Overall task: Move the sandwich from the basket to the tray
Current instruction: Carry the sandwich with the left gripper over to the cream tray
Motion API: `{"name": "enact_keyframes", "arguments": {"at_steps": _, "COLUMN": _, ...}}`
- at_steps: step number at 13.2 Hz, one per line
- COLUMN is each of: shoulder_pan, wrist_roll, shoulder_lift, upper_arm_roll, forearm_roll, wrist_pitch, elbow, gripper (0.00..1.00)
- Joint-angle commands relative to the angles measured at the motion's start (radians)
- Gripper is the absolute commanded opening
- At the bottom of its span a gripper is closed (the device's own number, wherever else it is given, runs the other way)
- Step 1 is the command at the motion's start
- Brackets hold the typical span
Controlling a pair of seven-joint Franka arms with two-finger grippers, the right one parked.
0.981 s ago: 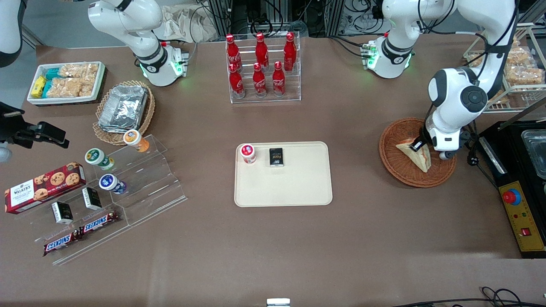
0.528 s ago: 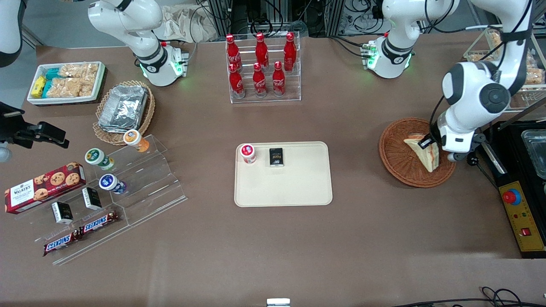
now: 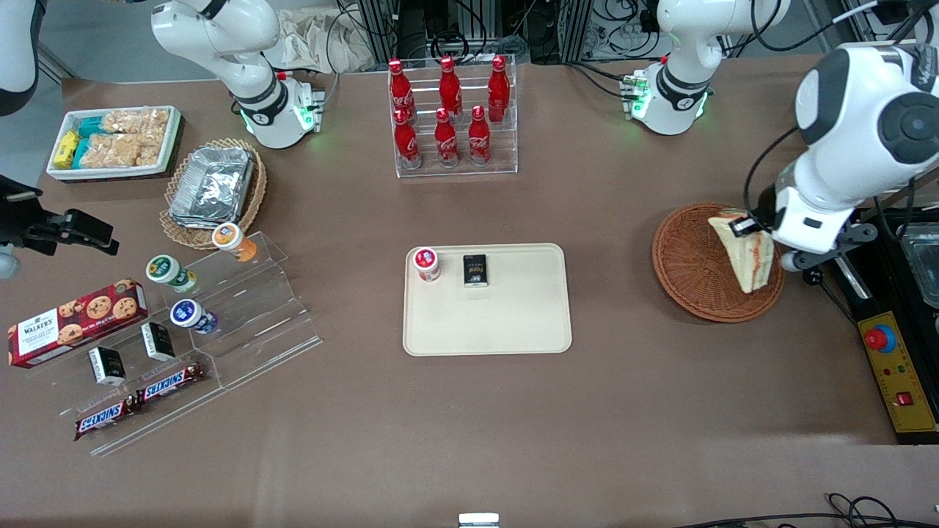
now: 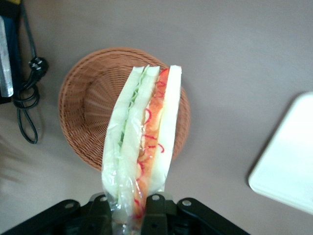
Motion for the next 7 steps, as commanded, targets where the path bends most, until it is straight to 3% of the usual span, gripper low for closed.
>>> {"name": "enact_keyframes", "arguments": {"at_steps": 1, "shoulder_pan": -0.002, "wrist_roll": -0.013, "shoulder_lift": 0.086, "upper_arm_roll": -0.125, "forearm_roll": 0.004, "wrist_pitch": -0.089, "elbow": 0.153, "gripper": 0.00}}
{"name": "enact_keyframes", "arguments": {"at_steps": 5, "shoulder_pan": -0.009, "wrist_roll": -0.211, "shoulder_lift": 0.224, "upper_arm_roll": -0.320, "forearm_roll": 0.020, "wrist_pitch": 0.053, "elbow": 0.190, "gripper": 0.00}}
{"name": "enact_keyframes", "arguments": {"at_steps": 7, "shoulder_pan": -0.076, "wrist_roll": -0.269, "shoulder_lift": 0.300, "upper_arm_roll": -0.328, "forearm_roll": 0.055, "wrist_pitch": 0.166, "elbow": 0.186, "gripper": 0.00}}
